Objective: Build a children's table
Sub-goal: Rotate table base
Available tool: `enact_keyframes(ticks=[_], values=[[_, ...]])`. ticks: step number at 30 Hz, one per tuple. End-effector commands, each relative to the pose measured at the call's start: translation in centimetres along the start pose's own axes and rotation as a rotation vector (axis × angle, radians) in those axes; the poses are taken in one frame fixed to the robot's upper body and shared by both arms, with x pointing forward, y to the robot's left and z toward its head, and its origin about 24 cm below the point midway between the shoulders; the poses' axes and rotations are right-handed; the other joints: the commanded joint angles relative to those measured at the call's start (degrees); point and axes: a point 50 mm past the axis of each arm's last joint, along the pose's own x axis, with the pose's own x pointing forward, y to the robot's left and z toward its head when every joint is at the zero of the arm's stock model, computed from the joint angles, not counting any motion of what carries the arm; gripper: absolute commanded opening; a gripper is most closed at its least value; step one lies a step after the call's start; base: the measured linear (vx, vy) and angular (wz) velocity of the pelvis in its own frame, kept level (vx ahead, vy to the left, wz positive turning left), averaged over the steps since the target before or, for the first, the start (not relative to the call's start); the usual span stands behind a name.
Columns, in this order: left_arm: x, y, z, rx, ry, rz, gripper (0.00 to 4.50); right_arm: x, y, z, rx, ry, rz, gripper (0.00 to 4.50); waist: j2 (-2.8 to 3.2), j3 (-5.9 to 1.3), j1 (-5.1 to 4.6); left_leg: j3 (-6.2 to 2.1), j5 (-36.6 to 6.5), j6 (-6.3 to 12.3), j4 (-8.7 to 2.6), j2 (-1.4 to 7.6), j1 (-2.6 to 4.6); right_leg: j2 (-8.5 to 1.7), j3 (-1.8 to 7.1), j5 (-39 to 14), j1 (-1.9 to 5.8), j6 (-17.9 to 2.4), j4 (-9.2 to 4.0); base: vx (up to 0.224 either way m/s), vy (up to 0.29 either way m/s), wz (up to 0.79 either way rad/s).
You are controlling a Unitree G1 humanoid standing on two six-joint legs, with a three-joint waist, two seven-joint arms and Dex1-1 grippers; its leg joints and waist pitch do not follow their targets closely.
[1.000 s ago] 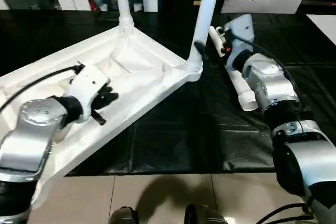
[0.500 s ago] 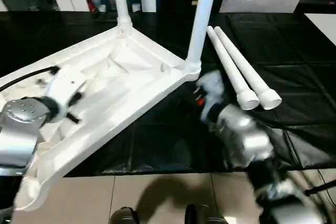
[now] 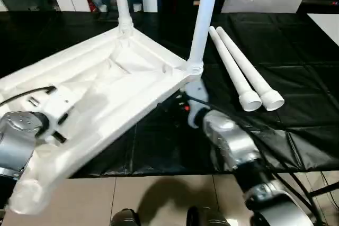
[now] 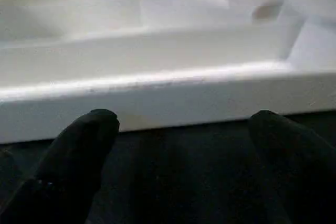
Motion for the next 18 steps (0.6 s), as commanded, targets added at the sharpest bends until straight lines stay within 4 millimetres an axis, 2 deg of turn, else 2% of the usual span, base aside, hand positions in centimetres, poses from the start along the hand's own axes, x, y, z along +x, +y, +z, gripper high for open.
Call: enact_keyframes(ticks=[1,2,3,7,8,9,11,12,14,15,18], values=[[0.2,-1.4,0.6,0.012,-0.031,-0.123,0.02,0.2,-0.1,-0.2,-0.008,0.023,-0.016,4.50,1.59,-4.57,-0.27,0.19,-15.91,-1.24,-4.19,0.49,1.25,-3.38,2.81,-12.31,3.34,-12.37,-3.81,0.000,0.000,0.00],[-0.2,-2.6,1.4,0.025,-0.065,-0.260,0.02,0.4,-0.2,-0.2,-0.005,0.032,-0.024,4.50,1.40,-4.64,-0.15,0.25,-15.30,-1.15,-4.16,0.49,1.31,-3.53,2.88,-12.17,3.43,-12.42,-3.80,0.000,0.000,0.00],[-0.3,-3.2,1.7,0.044,-0.083,-0.319,0.02,0.4,-0.2,-0.2,-0.004,0.034,-0.026,4.50,1.40,-4.53,-0.19,0.22,-15.52,-1.21,-4.31,0.55,1.28,-3.40,2.83,-12.79,3.33,-12.20,-3.69,0.000,0.000,0.00],[-0.5,-3.9,2.0,0.057,-0.101,-0.393,0.02,0.5,-0.2,-0.2,-0.003,0.035,-0.027,4.50,1.32,-4.54,-0.34,0.36,-15.52,-1.42,-4.26,0.47,1.19,-3.41,2.92,-13.33,3.47,-11.64,-3.75,0.000,0.000,0.00],[-1.0,-5.5,2.9,0.097,-0.164,-0.550,0.02,0.6,-0.4,0.1,-0.006,0.031,-0.030,4.50,1.21,-4.60,-0.37,0.36,-15.13,-1.23,-4.21,0.38,1.14,-3.52,2.94,-13.45,3.57,-11.54,-3.80,0.000,0.000,0.00],[-1.0,-5.5,2.9,0.097,-0.164,-0.550,0.02,0.6,-0.4,0.1,-0.006,0.031,-0.030,4.50,1.21,-4.60,-0.37,0.36,-15.13,-1.23,-4.21,0.38,1.14,-3.52,2.94,-13.45,3.57,-11.54,-3.80,0.000,0.000,0.00],[-1.3,-6.9,3.9,0.141,-0.225,-0.688,0.02,0.8,-0.7,0.4,-0.012,0.018,-0.035,4.50,1.29,-4.53,-0.57,0.34,-14.45,-1.19,-4.20,0.41,1.02,-3.53,2.96,-13.17,3.62,-11.73,-3.69,0.000,0.000,0.00],[-1.4,-7.3,4.3,0.149,-0.244,-0.719,0.02,0.8,-0.8,0.6,-0.014,0.012,-0.037,4.50,1.31,-4.59,-0.72,0.42,-14.61,-1.29,-4.14,0.41,1.19,-3.42,2.96,-12.86,3.56,-12.14,-3.69,0.000,0.000,0.00],[-1.3,-7.7,4.9,0.145,-0.267,-0.748,0.02,0.9,-1.0,0.9,-0.014,0.006,-0.042,4.50,1.26,-4.63,-0.92,0.54,-14.17,-1.33,-4.03,0.35,1.05,-3.32,2.97,-11.56,3.75,-12.49,-3.51,0.000,0.000,0.00],[-1.1,-8.0,5.3,0.148,-0.280,-0.759,0.02,1.0,-1.0,1.0,-0.018,0.002,-0.045,4.50,1.42,-4.59,-0.92,0.53,-14.03,-1.29,-4.00,0.35,1.13,-3.32,2.97,-11.22,3.72,-12.51,-3.54,0.000,0.000,0.00],[0.5,-8.1,7.0,0.147,-0.341,-0.680,0.02,1.1,-1.3,1.8,-0.027,-0.022,-0.058,4.50,1.32,-4.77,-1.22,0.60,-12.44,-0.80,-3.78,0.20,0.93,-3.19,2.93,-9.17,4.06,-12.86,-3.36,0.000,0.000,0.00]])
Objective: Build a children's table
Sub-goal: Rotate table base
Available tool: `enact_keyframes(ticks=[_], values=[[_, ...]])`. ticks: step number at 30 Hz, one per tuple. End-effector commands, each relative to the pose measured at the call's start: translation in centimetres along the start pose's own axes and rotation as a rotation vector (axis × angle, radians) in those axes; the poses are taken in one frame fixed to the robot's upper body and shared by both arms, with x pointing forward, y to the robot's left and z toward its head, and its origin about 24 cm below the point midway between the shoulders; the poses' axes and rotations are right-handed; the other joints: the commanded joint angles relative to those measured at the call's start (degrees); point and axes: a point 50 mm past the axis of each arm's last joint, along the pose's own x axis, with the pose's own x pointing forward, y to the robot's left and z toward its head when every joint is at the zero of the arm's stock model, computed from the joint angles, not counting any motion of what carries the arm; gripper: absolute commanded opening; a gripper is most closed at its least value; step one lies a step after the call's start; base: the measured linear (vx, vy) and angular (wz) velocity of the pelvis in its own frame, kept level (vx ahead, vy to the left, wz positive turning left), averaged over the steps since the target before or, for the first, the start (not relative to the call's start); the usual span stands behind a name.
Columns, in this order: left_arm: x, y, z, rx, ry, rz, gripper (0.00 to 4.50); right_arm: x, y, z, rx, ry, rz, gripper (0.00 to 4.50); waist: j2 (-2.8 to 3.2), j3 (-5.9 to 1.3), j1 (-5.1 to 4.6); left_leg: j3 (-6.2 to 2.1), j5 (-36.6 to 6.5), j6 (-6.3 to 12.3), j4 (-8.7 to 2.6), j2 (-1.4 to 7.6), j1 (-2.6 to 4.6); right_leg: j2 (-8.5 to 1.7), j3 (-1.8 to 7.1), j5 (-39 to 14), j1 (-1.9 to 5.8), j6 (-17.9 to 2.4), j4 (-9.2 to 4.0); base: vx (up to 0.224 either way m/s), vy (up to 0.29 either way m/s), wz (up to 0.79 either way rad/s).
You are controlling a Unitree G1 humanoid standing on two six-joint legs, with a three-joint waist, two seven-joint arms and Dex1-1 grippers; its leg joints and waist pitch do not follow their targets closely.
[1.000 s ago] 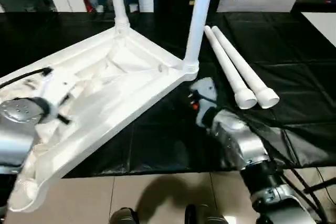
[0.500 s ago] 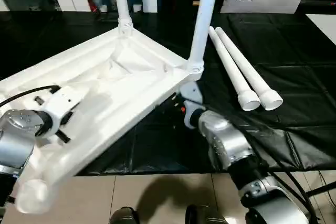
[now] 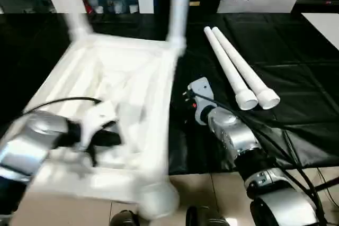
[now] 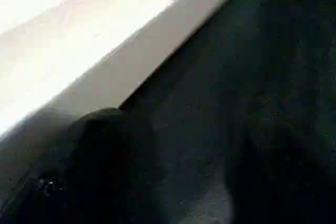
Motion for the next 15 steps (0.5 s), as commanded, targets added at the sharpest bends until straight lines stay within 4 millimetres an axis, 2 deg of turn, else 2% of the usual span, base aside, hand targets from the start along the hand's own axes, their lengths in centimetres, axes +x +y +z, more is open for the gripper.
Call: enact_keyframes(ticks=[1,2,4,5,6,8,9,11,12,13,15], values=[[0.8,0.4,1.8,0.071,-0.065,0.032,0.02,0.7,1.7,1.5,-0.018,-0.057,0.077,4.50,1.37,-4.74,0.03,0.46,-12.52,-0.69,-3.84,0.24,0.86,-3.21,2.85,-9.24,4.09,-12.77,-3.51,0.000,0.000,0.00],[1.4,1.8,2.1,0.066,-0.070,0.136,0.02,0.7,1.5,1.9,-0.025,-0.072,0.071,4.50,1.15,-4.78,-0.10,0.47,-12.17,-0.33,-3.80,0.15,0.75,-3.15,2.79,-9.00,4.26,-12.49,-3.61,0.000,0.000,0.00],[1.7,2.7,2.3,0.055,-0.072,0.211,0.02,0.7,1.4,2.1,-0.031,-0.080,0.064,4.50,1.12,-4.58,-0.24,0.47,-13.43,-0.19,-3.76,0.06,0.86,-3.06,2.69,-11.41,4.19,-11.65,-3.94,0.000,0.000,0.00],[1.8,3.5,2.3,0.056,-0.064,0.273,0.02,0.5,1.1,2.4,-0.040,-0.095,0.055,4.50,0.97,-4.52,-0.51,0.36,-13.84,-0.15,-3.82,-0.06,0.50,-3.08,2.55,-13.23,4.45,-10.93,-4.07,0.000,0.000,0.00],[1.8,4.2,2.4,0.053,-0.058,0.327,0.02,0.4,0.8,2.7,-0.049,-0.109,0.048,4.50,0.92,-4.44,-0.54,0.30,-14.39,-0.30,-3.84,-0.04,0.52,-3.09,2.51,-14.45,4.43,-10.38,-4.12,0.000,0.000,0.00],[1.9,4.7,2.4,0.046,-0.056,0.373,0.02,0.3,0.5,3.1,-0.059,-0.124,0.041,4.50,0.80,-4.58,-0.69,0.25,-14.40,0.10,-3.71,0.00,0.65,-3.30,2.61,-16.94,4.28,-9.37,-4.51,0.000,0.000,0.00],[1.9,5.2,2.5,0.040,-0.054,0.412,0.02,0.1,0.1,3.5,-0.069,-0.139,0.033,4.50,0.91,-4.53,-0.73,0.21,-13.90,0.22,-3.70,0.00,0.56,-3.23,2.57,-16.59,4.27,-9.50,-4.51,0.000,0.000,0.00],[1.8,6.5,2.4,0.053,-0.031,0.508,0.02,-0.6,-0.8,4.8,-0.096,-0.187,0.017,4.50,0.93,-4.84,-0.60,0.28,-12.34,0.86,-3.47,0.00,0.64,-2.90,2.57,-12.92,4.22,-10.18,-4.24,0.000,0.000,0.00],[1.8,6.8,2.3,0.060,-0.021,0.539,0.02,-0.9,-1.1,5.2,-0.102,-0.200,0.010,4.50,0.93,-4.78,-0.52,0.24,-11.35,1.07,-3.58,0.08,0.56,-2.80,2.53,-11.06,4.22,-10.49,-4.05,0.000,0.000,0.00],[1.7,7.2,2.3,0.082,-0.015,0.568,0.02,-1.2,-1.5,5.5,-0.103,-0.214,-0.004,4.50,0.94,-4.83,-0.46,0.29,-11.20,1.32,-3.51,0.00,0.74,-2.64,2.50,-10.63,4.11,-10.36,-4.20,0.000,0.000,0.00],[1.6,8.0,2.4,0.083,-0.040,0.639,0.02,-1.7,-2.4,6.1,-0.093,-0.236,-0.050,4.50,0.90,-4.98,-0.28,0.39,-10.10,1.41,-3.44,0.07,0.70,-2.77,2.65,-7.99,4.26,-11.41,-3.85,0.000,0.000,0.00]])
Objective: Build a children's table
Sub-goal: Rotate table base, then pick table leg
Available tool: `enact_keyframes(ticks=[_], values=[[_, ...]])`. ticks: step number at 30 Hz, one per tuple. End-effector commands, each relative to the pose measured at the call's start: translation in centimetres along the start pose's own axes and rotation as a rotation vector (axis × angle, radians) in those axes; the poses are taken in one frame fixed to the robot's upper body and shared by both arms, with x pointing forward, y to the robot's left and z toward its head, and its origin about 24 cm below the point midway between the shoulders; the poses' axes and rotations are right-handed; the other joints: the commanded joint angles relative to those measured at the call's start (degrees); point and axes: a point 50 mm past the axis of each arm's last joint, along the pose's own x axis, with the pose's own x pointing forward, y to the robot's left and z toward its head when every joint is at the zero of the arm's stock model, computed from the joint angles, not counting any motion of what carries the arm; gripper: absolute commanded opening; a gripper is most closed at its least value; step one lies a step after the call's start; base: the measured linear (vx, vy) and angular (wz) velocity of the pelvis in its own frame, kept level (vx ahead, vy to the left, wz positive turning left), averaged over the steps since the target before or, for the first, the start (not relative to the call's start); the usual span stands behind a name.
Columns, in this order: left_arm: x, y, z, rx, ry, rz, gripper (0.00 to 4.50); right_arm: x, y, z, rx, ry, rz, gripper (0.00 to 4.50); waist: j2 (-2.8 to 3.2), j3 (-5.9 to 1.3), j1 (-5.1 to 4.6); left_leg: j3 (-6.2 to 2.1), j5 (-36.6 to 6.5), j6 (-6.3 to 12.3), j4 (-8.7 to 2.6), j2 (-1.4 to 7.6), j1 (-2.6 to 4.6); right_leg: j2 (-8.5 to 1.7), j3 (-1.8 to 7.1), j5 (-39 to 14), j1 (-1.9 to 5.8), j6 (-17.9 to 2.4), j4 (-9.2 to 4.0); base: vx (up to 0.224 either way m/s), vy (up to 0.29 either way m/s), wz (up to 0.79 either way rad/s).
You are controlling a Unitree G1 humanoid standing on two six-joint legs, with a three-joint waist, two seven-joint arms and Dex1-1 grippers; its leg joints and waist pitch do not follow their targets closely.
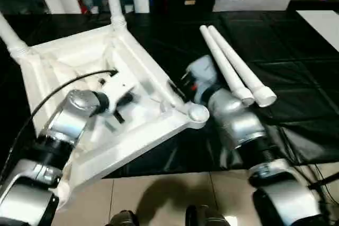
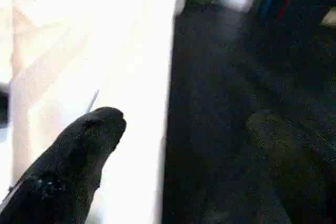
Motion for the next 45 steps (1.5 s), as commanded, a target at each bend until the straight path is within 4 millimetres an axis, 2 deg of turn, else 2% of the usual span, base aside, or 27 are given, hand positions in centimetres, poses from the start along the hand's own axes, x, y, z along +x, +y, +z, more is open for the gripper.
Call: enact_keyframes(ticks=[1,2,3,5,7,8,9,10,11,12,13,14,15,17,18,19,20,22,25,26,27,29,31,37,40,45], values=[[-0.1,1.5,-0.2,0.016,-0.002,0.125,0.02,-0.4,-1.2,1.0,0.022,-0.028,-0.065,4.50,1.05,-5.03,0.28,0.55,-10.24,1.53,-3.36,0.00,0.91,-2.79,2.66,-7.47,4.28,-11.65,-3.74,0.000,0.000,0.00],[0.0,1.6,0.0,0.027,-0.025,0.136,0.02,-0.6,-1.8,1.2,0.025,-0.025,-0.114,4.50,0.90,-4.97,0.28,0.49,-9.96,1.55,-3.42,-0.07,0.72,-2.81,2.64,-7.32,4.42,-11.63,-3.72,0.000,0.000,0.00],[-0.1,1.6,0.2,0.015,-0.049,0.137,0.02,-0.8,-2.4,1.4,0.027,-0.017,-0.155,4.50,1.21,-5.06,0.35,0.41,-10.18,1.25,-3.48,0.03,0.82,-2.99,2.60,-7.54,4.44,-11.72,-3.58,0.000,0.000,0.00],[-0.2,1.6,0.9,-0.022,-0.122,0.139,0.02,-1.3,-3.2,1.7,0.026,-0.016,-0.208,4.50,0.87,-4.93,0.37,0.52,-10.68,0.70,-3.46,-0.04,0.81,-3.09,2.62,-9.52,4.50,-11.66,-3.88,0.000,0.000,0.00],[-0.6,1.2,1.9,-0.103,-0.218,0.125,0.02,-1.8,-3.7,2.0,0.039,-0.025,-0.238,4.50,0.83,-4.83,0.36,0.59,-11.51,0.67,-3.42,-0.08,0.81,-3.10,2.64,-11.05,4.39,-11.40,-3.99,0.000,0.000,0.00],[-0.6,1.2,1.9,-0.103,-0.218,0.125,0.02,-1.8,-3.7,2.0,0.039,-0.025,-0.238,4.50,0.79,-4.79,0.37,0.54,-11.21,0.59,-3.44,0.03,0.67,-3.23,2.67,-10.75,4.60,-11.62,-3.88,0.000,0.000,0.00],[-0.9,0.9,2.6,-0.157,-0.287,0.122,0.33,-2.4,-3.9,2.0,0.053,-0.023,-0.248,4.50,0.80,-4.82,0.46,0.55,-11.16,0.68,-3.48,0.09,0.78,-3.24,2.64,-10.95,4.42,-11.62,-3.98,0.000,0.000,0.00],[-1.3,0.5,3.1,-0.211,-0.341,0.102,0.41,-2.8,-4.1,1.8,0.068,-0.017,-0.258,4.50,0.80,-4.93,0.53,0.61,-10.40,0.97,-3.40,0.29,0.72,-3.25,2.72,-9.08,4.59,-12.33,-3.69,0.000,0.000,0.00],[-2.0,-1.0,3.9,-0.288,-0.437,0.068,0.41,-3.8,-5.0,0.7,0.108,0.046,-0.304,4.50,1.23,-4.95,0.61,0.56,-9.81,1.38,-3.45,0.47,0.73,-3.12,2.68,-7.43,4.47,-13.01,-3.49,0.000,0.000,0.00],[-2.0,-1.0,3.9,-0.288,-0.437,0.068,0.47,-3.8,-5.0,0.7,0.108,0.046,-0.304,4.50,1.10,-5.00,0.51,0.58,-9.90,1.39,-3.41,0.55,0.73,-3.12,2.64,-6.98,4.46,-13.38,-3.45,0.000,0.000,0.00],[-2.1,-1.5,4.0,-0.294,-0.452,0.053,0.59,-3.8,-5.3,0.5,0.108,0.061,-0.323,4.50,1.02,-4.94,0.44,0.78,-10.84,1.61,-3.33,0.18,0.76,-2.78,2.50,-8.40,4.24,-13.06,-3.82,0.000,0.000,0.00],[-2.6,-3.0,4.6,-0.284,-0.484,-0.015,0.59,-3.8,-6.5,0.0,0.132,0.128,-0.385,4.50,1.09,-4.92,0.31,0.65,-11.74,1.12,-3.41,0.32,0.84,-3.04,2.49,-10.21,4.29,-12.77,-3.71,0.000,0.000,0.00],[-2.6,-3.3,4.7,-0.280,-0.490,-0.030,0.72,-3.8,-6.8,-0.1,0.140,0.144,-0.397,4.50,0.91,-4.51,0.17,0.84,-13.75,0.91,-3.42,0.08,0.94,-2.77,2.37,-13.91,3.92,-11.74,-4.41,0.000,0.000,0.00],[-2.9,-3.8,4.9,-0.264,-0.493,-0.058,0.79,-3.6,-7.4,-0.1,0.136,0.179,-0.412,4.50,1.06,-4.50,0.02,0.66,-15.14,0.46,-3.35,0.03,1.05,-2.80,2.27,-16.78,3.85,-10.75,-4.41,0.000,0.000,0.00],[-3.1,-4.2,5.0,-0.251,-0.491,-0.080,0.79,-3.4,-8.0,-0.1,0.129,0.215,-0.420,4.50,0.85,-4.21,-0.02,0.82,-16.27,0.49,-3.31,-0.24,1.06,-2.62,2.20,-19.40,3.64,-9.07,-5.00,0.000,0.000,0.00],[-3.3,-4.6,5.1,-0.237,-0.487,-0.105,0.87,-3.2,-8.5,-0.1,0.125,0.242,-0.427,4.50,0.91,-4.35,-0.12,0.65,-16.41,0.28,-3.26,-0.15,1.13,-2.70,2.18,-19.76,3.62,-9.00,-4.67,0.000,0.000,0.00],[-3.8,-5.2,5.2,-0.218,-0.475,-0.142,1.11,-3.0,-9.4,0.0,0.108,0.290,-0.439,4.50,0.67,-4.38,-0.39,0.45,-15.92,0.08,-3.24,-0.07,0.89,-2.85,2.08,-19.94,3.79,-8.93,-4.36,0.000,0.000,0.00],[-4.3,-5.7,5.3,-0.195,-0.454,-0.172,1.23,-2.8,-9.7,-0.1,0.076,0.360,-0.400,4.50,0.65,-4.09,-0.57,0.67,-15.79,0.49,-3.07,-0.16,0.87,-2.76,2.16,-19.72,3.51,-9.08,-4.56,0.000,0.000,0.00],[-4.8,-6.1,5.2,-0.178,-0.428,-0.188,1.37,-2.4,-9.8,-0.1,0.083,0.395,-0.359,4.50,0.48,-3.90,-0.66,0.75,-14.54,1.13,-3.15,-0.16,0.54,-2.65,2.20,-17.80,3.62,-9.50,-4.56,0.000,0.000,0.00],[-5.0,-6.2,5.1,-0.173,-0.419,-0.191,1.56,-2.2,-9.8,0.0,0.094,0.404,-0.337,4.50,0.68,-4.08,-0.79,0.77,-13.81,1.53,-3.04,-0.09,0.58,-2.65,2.19,-15.92,3.69,-10.34,-4.26,0.000,0.000,0.00],[-5.2,-6.3,4.9,-0.174,-0.409,-0.188,1.56,-2.0,-9.8,-0.1,0.112,0.430,-0.319,4.50,0.44,-4.19,-0.99,0.67,-13.52,1.56,-3.05,0.07,0.52,-2.75,2.22,-14.97,3.76,-11.17,-3.94,0.000,0.000,0.00],[-5.5,-6.5,4.7,-0.171,-0.388,-0.187,1.76,-1.8,-9.8,-0.3,0.128,0.473,-0.302,4.50,0.62,-4.10,-0.99,0.74,-12.25,2.36,-3.04,0.17,0.44,-2.71,2.21,-12.25,3.73,-13.00,-3.79,0.000,0.000,0.00],[-5.6,-6.6,4.7,-0.168,-0.381,-0.190,1.94,-1.7,-9.7,-0.4,0.150,0.479,-0.290,4.50,0.69,-4.03,-0.91,0.80,-11.93,2.71,-3.01,0.18,0.41,-2.74,2.20,-11.66,3.79,-13.41,-3.76,0.000,0.000,0.00],[-5.9,-6.7,4.5,-0.162,-0.349,-0.185,2.43,-1.6,-9.1,-1.3,0.215,0.555,-0.240,4.50,0.59,-3.61,-0.52,0.80,-14.03,2.22,-3.16,0.24,0.64,-2.86,2.16,-15.41,3.56,-12.72,-4.02,0.000,0.000,0.00],[-6.1,-6.8,4.4,-0.162,-0.331,-0.199,2.43,-1.7,-8.8,-1.8,0.254,0.604,-0.224,4.50,0.71,-3.39,-0.49,0.70,-16.06,1.48,-3.28,0.26,0.78,-2.90,2.11,-17.82,3.33,-12.12,-4.18,0.000,0.000,0.00],[-6.2,-7.1,4.3,-0.159,-0.317,-0.224,2.43,-2.1,-8.2,-2.6,0.284,0.683,-0.166,4.50,0.68,-3.51,-0.33,0.68,-15.19,1.54,-3.29,0.29,0.65,-2.92,2.15,-16.69,3.48,-12.25,-4.08,0.000,0.000,0.00]])
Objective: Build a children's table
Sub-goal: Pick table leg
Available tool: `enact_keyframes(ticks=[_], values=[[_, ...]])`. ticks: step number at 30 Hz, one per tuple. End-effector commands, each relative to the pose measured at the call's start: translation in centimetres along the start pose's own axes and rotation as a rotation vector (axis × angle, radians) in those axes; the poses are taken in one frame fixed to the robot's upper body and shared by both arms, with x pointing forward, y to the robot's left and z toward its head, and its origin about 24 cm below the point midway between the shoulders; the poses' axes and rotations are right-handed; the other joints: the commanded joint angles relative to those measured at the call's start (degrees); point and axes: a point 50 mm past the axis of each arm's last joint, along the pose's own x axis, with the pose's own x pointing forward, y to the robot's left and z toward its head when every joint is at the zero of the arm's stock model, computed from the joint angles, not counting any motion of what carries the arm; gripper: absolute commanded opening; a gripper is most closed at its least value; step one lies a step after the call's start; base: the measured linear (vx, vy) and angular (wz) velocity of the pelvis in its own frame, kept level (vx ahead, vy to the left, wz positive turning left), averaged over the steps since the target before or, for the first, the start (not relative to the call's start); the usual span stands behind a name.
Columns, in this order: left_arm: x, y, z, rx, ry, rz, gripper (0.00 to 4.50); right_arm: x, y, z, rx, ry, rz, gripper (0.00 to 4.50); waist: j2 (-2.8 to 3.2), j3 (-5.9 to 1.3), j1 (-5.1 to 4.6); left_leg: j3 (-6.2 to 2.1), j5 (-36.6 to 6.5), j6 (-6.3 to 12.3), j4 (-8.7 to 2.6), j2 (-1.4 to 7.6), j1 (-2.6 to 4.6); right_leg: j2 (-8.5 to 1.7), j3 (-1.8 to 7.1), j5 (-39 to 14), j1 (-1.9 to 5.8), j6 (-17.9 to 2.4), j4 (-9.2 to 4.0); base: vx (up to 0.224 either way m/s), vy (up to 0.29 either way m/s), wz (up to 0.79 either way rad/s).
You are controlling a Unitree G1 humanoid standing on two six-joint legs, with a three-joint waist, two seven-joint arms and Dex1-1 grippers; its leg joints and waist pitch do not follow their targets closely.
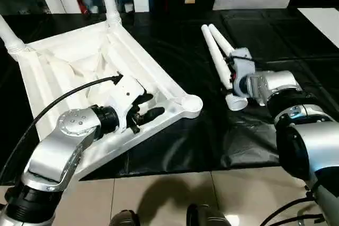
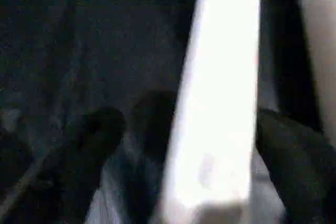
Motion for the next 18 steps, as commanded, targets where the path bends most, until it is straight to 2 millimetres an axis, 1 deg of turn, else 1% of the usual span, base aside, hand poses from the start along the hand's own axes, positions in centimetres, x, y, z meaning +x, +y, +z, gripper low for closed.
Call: enact_keyframes(ticks=[1,3,4,6,7,8,10,11,12,13,15,16,17,18], values=[[-0.1,-0.5,-0.1,0.003,0.021,-0.033,2.43,0.3,0.2,-1.3,-0.002,0.089,0.026,4.50,0.33,-3.70,0.04,0.61,-15.13,1.55,-3.38,0.28,0.69,-2.95,2.17,-16.74,3.58,-12.46,-4.15,0.000,0.000,0.00],[-0.2,-0.6,-0.1,0.005,0.025,-0.038,2.43,0.3,0.2,-1.5,-0.003,0.104,0.029,4.50,0.32,-3.67,0.05,0.60,-16.14,1.34,-3.40,0.31,0.84,-2.98,2.12,-18.15,3.46,-12.42,-4.25,0.000,0.000,0.00],[-0.2,-0.5,0.0,0.006,0.024,-0.038,2.48,0.3,0.2,-1.5,0.000,0.104,0.031,4.23,0.32,-3.67,0.05,0.60,-16.14,1.34,-3.40,0.31,0.84,-2.98,2.12,-18.15,3.46,-12.42,-4.25,0.000,0.000,0.00],[-0.2,-0.5,0.1,0.006,0.023,-0.038,2.48,0.3,0.2,-1.5,0.005,0.105,0.035,4.13,0.38,-3.63,0.12,0.58,-16.47,1.13,-3.41,0.34,0.87,-3.03,2.15,-18.67,3.39,-12.24,-4.34,0.000,0.000,0.00],[-0.2,-0.5,0.2,0.006,0.022,-0.038,2.48,0.3,0.2,-1.5,0.006,0.106,0.040,4.13,0.27,-3.71,0.11,0.60,-16.27,1.12,-3.39,0.34,0.85,-3.03,2.17,-18.47,3.45,-12.21,-4.32,0.000,0.000,0.00],[-0.2,-0.5,0.2,0.006,0.020,-0.041,2.48,0.3,0.2,-1.5,0.005,0.108,0.043,4.02,0.35,-3.67,0.15,0.57,-16.33,1.09,-3.44,0.35,0.85,-3.02,2.15,-18.44,3.43,-12.27,-4.30,0.000,0.000,0.00],[-0.2,-0.6,0.2,0.007,0.022,-0.053,2.48,0.2,0.2,-1.5,0.004,0.111,0.049,3.70,0.30,-3.77,0.12,0.58,-16.31,1.08,-3.41,0.31,0.86,-2.97,2.12,-18.40,3.46,-12.19,-4.26,0.000,0.000,0.00],[-0.3,-0.8,0.2,0.007,0.028,-0.074,2.48,0.2,0.1,-1.5,0.000,0.116,0.053,3.69,0.19,-3.91,0.08,0.61,-16.21,1.15,-3.36,0.31,0.85,-2.98,2.13,-18.50,3.52,-12.16,-4.25,0.000,0.000,0.00],[-0.3,-0.9,0.2,0.007,0.032,-0.088,2.48,0.1,0.1,-1.5,-0.001,0.117,0.054,3.66,0.21,-3.89,0.12,0.59,-16.07,1.21,-3.37,0.30,0.79,-3.04,2.13,-18.61,3.53,-12.11,-4.27,0.000,0.000,0.00],[-0.3,-1.0,0.2,0.009,0.033,-0.095,2.48,0.1,0.1,-1.5,-0.001,0.118,0.054,3.55,-0.07,-4.04,0.03,0.67,-15.70,1.32,-3.35,0.36,0.83,-3.00,2.17,-18.39,3.54,-12.14,-4.26,0.000,0.000,0.00],[-0.2,-1.2,0.2,0.008,0.031,-0.107,2.48,0.1,0.0,-1.5,-0.006,0.124,0.055,3.28,0.00,-4.10,0.07,0.65,-15.10,1.32,-3.31,0.36,0.81,-3.03,2.18,-18.02,3.59,-12.28,-4.17,0.000,0.000,0.00],[-0.1,-1.4,0.4,-0.005,0.023,-0.118,2.48,0.0,-0.1,-1.6,-0.019,0.137,0.057,3.23,0.09,-4.23,0.08,0.69,-14.39,1.32,-3.24,0.42,0.74,-3.01,2.19,-17.08,3.65,-12.74,-3.99,0.000,0.000,0.00],[0.0,-1.6,0.4,-0.008,0.023,-0.131,2.48,0.0,-0.2,-1.7,-0.019,0.143,0.063,3.09,0.17,-4.56,0.12,0.75,-13.85,1.39,-3.10,0.38,0.78,-3.05,2.21,-16.34,3.81,-13.02,-3.92,0.000,0.000,0.00],[0.0,-1.7,0.3,-0.008,0.026,-0.136,2.48,0.0,-0.2,-1.8,-0.019,0.144,0.063,3.09,0.12,-4.53,0.14,0.75,-13.72,1.44,-3.13,0.41,0.75,-3.04,2.20,-16.10,3.80,-13.13,-3.93,0.000,0.000,0.00]])
